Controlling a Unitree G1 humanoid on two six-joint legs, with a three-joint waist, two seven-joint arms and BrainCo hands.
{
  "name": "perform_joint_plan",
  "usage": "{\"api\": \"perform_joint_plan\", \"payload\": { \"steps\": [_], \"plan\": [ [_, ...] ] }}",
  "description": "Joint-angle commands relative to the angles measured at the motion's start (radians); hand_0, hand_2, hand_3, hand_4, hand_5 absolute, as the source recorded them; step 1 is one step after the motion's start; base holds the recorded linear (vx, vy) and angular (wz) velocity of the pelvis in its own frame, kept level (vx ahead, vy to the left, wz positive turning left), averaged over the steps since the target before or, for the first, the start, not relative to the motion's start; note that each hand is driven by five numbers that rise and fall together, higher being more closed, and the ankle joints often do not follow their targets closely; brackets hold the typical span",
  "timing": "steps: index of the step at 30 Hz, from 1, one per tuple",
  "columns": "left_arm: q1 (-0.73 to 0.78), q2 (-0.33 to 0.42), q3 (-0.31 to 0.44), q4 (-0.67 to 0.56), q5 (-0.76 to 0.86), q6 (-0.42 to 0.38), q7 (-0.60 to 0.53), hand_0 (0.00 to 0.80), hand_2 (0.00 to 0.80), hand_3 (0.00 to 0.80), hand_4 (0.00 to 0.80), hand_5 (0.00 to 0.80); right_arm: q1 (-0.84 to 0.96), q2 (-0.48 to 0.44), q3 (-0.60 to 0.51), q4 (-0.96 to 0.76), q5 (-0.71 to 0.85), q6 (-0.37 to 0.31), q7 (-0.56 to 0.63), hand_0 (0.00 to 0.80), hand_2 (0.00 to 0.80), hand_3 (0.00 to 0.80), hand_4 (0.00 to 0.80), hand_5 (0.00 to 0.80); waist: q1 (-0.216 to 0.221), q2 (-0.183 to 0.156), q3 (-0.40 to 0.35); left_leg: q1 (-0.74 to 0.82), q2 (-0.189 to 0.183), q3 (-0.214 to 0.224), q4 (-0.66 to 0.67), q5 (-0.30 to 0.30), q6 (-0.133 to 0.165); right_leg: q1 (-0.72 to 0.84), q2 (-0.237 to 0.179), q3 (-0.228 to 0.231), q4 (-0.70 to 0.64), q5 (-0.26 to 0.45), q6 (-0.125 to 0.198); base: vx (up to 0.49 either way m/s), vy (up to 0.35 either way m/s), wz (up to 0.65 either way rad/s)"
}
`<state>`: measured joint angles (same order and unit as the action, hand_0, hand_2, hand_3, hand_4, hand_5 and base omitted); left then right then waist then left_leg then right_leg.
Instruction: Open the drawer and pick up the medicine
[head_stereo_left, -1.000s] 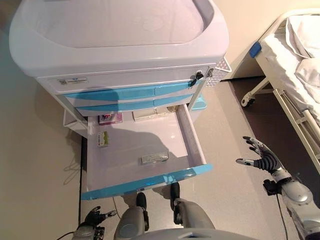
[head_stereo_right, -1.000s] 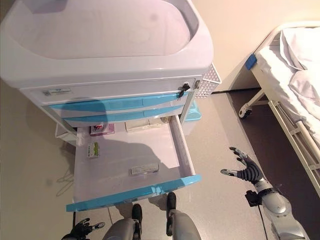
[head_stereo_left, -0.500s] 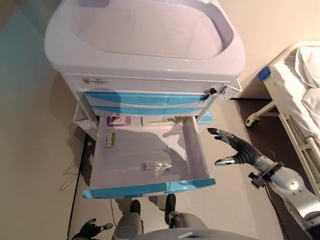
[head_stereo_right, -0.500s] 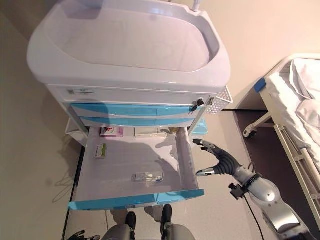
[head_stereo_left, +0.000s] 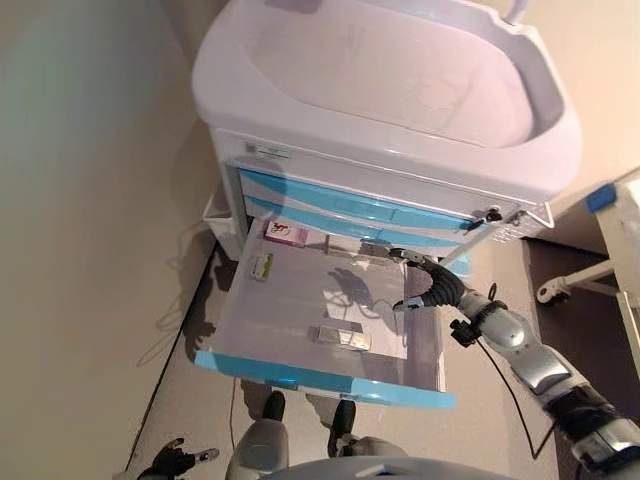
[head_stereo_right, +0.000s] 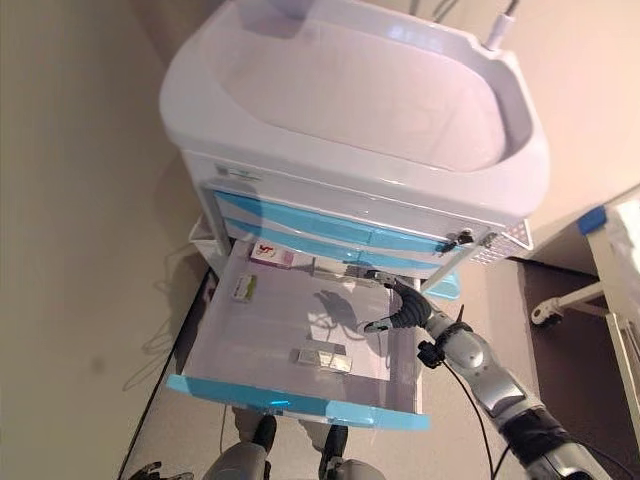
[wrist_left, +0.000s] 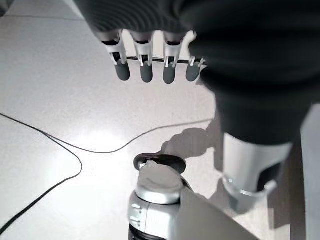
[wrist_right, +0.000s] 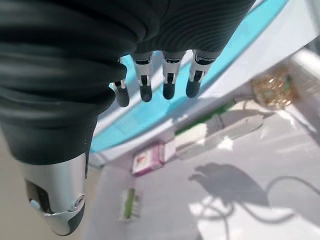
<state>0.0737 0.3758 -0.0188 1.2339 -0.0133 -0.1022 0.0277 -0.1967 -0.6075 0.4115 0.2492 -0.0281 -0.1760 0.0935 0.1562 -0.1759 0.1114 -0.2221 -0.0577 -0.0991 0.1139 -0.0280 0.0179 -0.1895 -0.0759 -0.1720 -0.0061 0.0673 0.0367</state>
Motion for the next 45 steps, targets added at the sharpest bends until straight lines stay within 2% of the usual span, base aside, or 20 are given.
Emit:
{"api": "perform_joint_plan", "payload": {
  "steps": [1, 6, 12, 26, 35, 45],
  "plan": [
    [-0.01, 0.016, -0.015, 0.004, 0.005, -0.002, 0.02, 0.0, 0.0, 0.0, 0.0, 0.0, -0.039, 0.017, 0.028, -0.024, -0.069, -0.003, -0.043, 0.0, 0.0, 0.0, 0.0, 0.0, 0.018, 0.015, 0.012, -0.016, -0.035, -0.004, -0.131, 0.118, 0.023, 0.0, -0.005, -0.032, 0.097, -0.03, 0.049, 0.02, -0.006, 0.27],
    [-0.016, 0.014, -0.027, 0.001, 0.008, 0.002, 0.024, 0.0, 0.0, 0.0, 0.0, 0.0, -0.066, 0.05, 0.105, 0.006, -0.131, 0.007, -0.021, 0.0, 0.0, 0.0, 0.0, 0.0, 0.024, 0.016, 0.017, -0.022, -0.036, -0.016, -0.129, 0.118, 0.023, -0.001, -0.008, -0.043, 0.098, -0.035, 0.048, 0.012, -0.007, 0.08],
    [-0.035, 0.013, -0.027, -0.001, 0.011, 0.01, 0.033, 0.0, 0.0, 0.0, 0.0, 0.0, -0.053, 0.067, 0.154, -0.033, -0.138, 0.015, 0.025, 0.0, 0.0, 0.0, 0.0, 0.0, 0.02, 0.011, 0.025, -0.03, -0.032, -0.018, -0.129, 0.12, 0.021, -0.009, -0.007, -0.04, 0.098, -0.035, 0.047, 0.0, -0.001, 0.01],
    [-0.047, 0.003, -0.049, -0.019, 0.01, 0.01, 0.038, 0.0, 0.0, 0.0, 0.0, 0.0, -0.031, 0.08, 0.204, -0.027, -0.196, 0.029, 0.058, 0.0, 0.0, 0.0, 0.0, 0.0, -0.001, 0.022, 0.041, -0.032, -0.027, -0.002, -0.128, 0.117, 0.02, -0.024, -0.001, -0.017, 0.099, -0.031, 0.045, -0.009, -0.001, -0.03],
    [-0.057, -0.015, -0.069, -0.012, 0.005, 0.009, 0.051, 0.0, 0.0, 0.0, 0.0, 0.0, -0.084, 0.145, 0.282, 0.143, -0.406, 0.044, -0.008, 0.0, 0.0, 0.0, 0.0, 0.0, -0.004, 0.039, 0.056, -0.042, -0.025, 0.003, -0.129, 0.121, 0.021, -0.04, 0.001, -0.005, 0.094, -0.021, 0.046, 0.0, 0.0, 0.0],
    [-0.086, -0.028, -0.109, -0.012, -0.016, 0.006, 0.071, 0.0, 0.0, 0.0, 0.0, 0.0, -0.149, 0.234, 0.363, 0.354, -0.564, 0.076, -0.077, 0.0, 0.0, 0.0, 0.0, 0.0, -0.004, 0.056, 0.086, -0.062, -0.031, 0.002, -0.129, 0.127, 0.023, -0.057, -0.002, 0.0, 0.094, -0.009, 0.047, -0.005, 0.002, 0.0]
  ]
}}
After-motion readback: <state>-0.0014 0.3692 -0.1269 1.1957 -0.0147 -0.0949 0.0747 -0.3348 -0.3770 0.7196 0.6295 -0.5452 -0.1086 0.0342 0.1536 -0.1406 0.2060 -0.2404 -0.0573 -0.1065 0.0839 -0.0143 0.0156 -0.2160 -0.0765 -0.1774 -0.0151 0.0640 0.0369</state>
